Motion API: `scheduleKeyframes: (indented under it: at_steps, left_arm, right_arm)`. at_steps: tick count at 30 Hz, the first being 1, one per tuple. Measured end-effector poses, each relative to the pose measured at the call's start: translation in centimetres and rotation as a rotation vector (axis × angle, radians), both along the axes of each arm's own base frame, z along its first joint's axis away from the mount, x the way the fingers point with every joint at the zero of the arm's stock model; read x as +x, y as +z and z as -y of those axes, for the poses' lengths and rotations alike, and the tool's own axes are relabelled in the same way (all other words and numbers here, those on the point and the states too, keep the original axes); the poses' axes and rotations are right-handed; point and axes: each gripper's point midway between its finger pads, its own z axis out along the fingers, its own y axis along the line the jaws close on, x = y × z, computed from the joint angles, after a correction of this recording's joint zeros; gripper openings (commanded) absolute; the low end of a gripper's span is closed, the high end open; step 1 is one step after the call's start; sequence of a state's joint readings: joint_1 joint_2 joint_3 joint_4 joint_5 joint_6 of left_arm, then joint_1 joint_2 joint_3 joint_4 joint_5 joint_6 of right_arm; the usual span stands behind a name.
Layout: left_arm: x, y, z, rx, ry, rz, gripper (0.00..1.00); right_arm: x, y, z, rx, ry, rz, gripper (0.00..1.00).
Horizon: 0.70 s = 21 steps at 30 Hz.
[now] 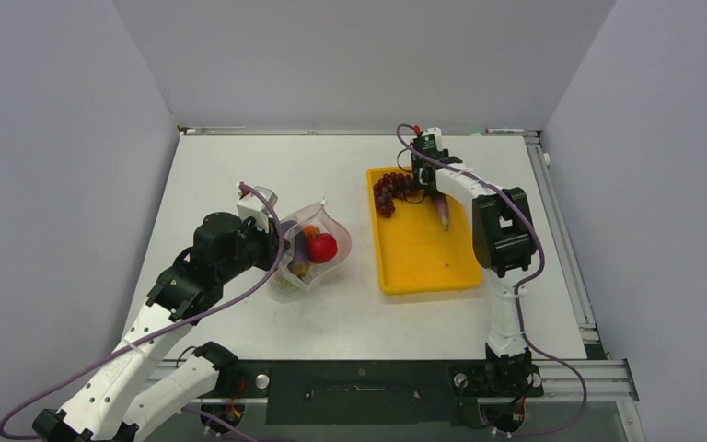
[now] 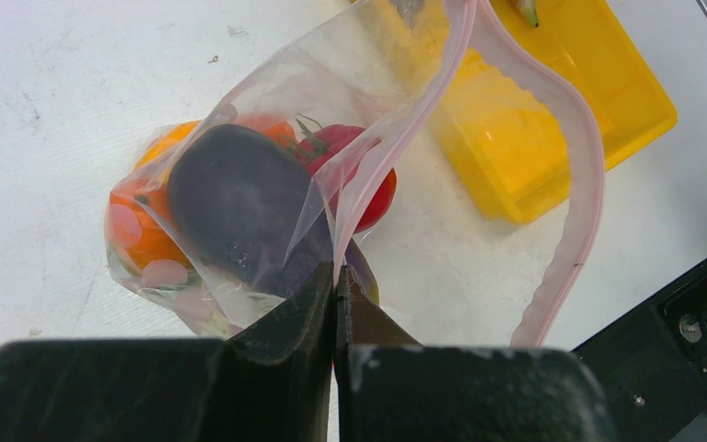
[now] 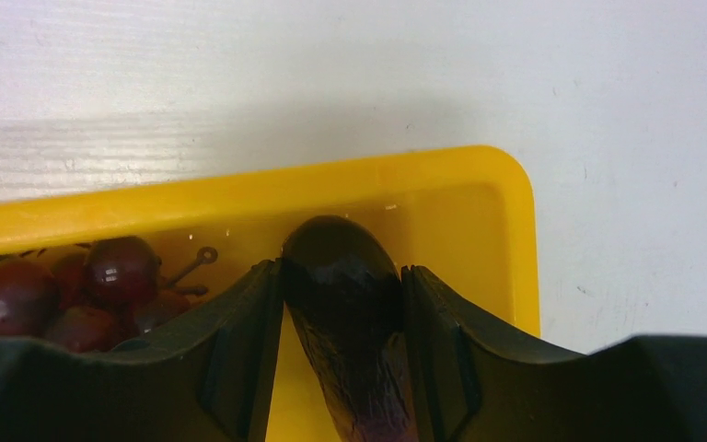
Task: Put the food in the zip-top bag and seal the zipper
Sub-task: Pick up the fake vegetable from the bin.
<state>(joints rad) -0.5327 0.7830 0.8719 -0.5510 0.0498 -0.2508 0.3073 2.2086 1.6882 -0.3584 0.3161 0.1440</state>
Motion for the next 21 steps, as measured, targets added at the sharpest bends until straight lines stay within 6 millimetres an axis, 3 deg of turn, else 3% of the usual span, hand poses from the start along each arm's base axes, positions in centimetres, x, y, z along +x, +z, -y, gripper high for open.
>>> scheduleKeyframes:
  at_steps: [7,11,21]
  left_arm:
    - [0.0,0.0,0.0,0.000,0.000,0.000,0.00]
    - [0.0,0.0,0.0,0.001,0.000,-0.001,0.00]
    - [0.0,-0.1,0.0,0.003,0.000,-0.004,0.00]
  right_arm:
    - [-2.6,0.2,0.3,0.030,-0.010,-0.017,0.05]
    - [-4.4,1.7,0.2,0.059,-0.010,-0.003,0.05]
    - [-7.7,10.7,-3.2,0.227,0.078,0.181,0.05]
